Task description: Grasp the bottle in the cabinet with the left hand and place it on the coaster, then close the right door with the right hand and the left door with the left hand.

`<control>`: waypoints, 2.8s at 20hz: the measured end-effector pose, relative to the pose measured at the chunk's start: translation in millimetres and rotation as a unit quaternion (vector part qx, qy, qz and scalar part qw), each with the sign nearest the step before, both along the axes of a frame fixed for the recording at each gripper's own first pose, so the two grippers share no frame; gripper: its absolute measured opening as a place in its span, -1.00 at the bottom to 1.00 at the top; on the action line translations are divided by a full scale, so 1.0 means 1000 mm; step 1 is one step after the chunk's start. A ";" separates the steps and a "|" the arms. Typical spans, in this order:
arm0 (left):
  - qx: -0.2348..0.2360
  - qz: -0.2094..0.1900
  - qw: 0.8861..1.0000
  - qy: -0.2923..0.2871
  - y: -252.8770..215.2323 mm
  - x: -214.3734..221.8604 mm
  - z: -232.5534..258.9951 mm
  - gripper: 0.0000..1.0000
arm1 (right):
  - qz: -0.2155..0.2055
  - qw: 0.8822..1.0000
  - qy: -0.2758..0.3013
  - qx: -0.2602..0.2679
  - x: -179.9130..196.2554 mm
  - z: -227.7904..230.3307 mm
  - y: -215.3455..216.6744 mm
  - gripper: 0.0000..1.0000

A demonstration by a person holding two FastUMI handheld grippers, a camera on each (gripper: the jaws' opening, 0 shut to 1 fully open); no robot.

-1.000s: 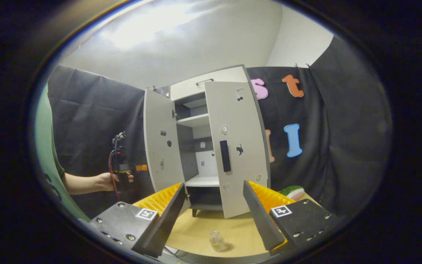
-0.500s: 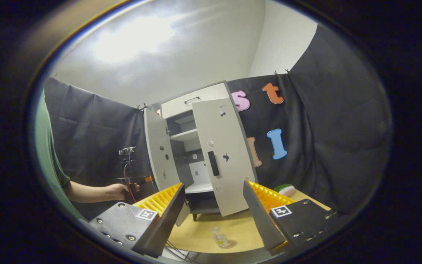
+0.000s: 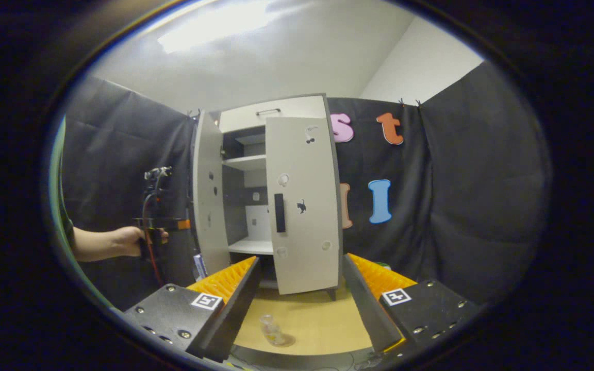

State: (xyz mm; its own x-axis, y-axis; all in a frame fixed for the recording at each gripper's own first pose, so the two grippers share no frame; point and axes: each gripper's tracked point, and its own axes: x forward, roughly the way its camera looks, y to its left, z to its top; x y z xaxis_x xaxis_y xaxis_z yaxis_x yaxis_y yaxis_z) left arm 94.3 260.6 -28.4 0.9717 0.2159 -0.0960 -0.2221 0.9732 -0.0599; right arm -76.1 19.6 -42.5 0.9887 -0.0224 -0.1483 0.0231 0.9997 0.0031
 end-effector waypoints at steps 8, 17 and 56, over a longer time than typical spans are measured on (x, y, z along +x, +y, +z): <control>-0.014 -0.035 0.999 0.000 -0.026 0.013 0.000 0.88 | 0.018 1.000 0.005 -0.010 0.066 -0.011 0.013 0.94; -0.051 -0.046 0.998 -0.006 -0.028 0.043 -0.011 0.87 | -0.010 0.999 -0.040 -0.018 0.114 0.004 -0.011 0.94; 0.012 -0.163 0.985 -0.050 -0.430 0.016 0.069 0.94 | -0.030 0.994 -0.106 0.015 0.103 0.060 -0.217 0.93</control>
State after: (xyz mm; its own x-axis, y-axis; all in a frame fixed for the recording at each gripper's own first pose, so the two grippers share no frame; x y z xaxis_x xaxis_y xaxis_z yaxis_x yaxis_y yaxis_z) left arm 110.7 -169.6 40.9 0.9941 -0.1087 0.0055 0.1088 0.9932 -0.0411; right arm 26.9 -197.0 17.2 0.9948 -0.0803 0.0622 0.0777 0.9960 0.0431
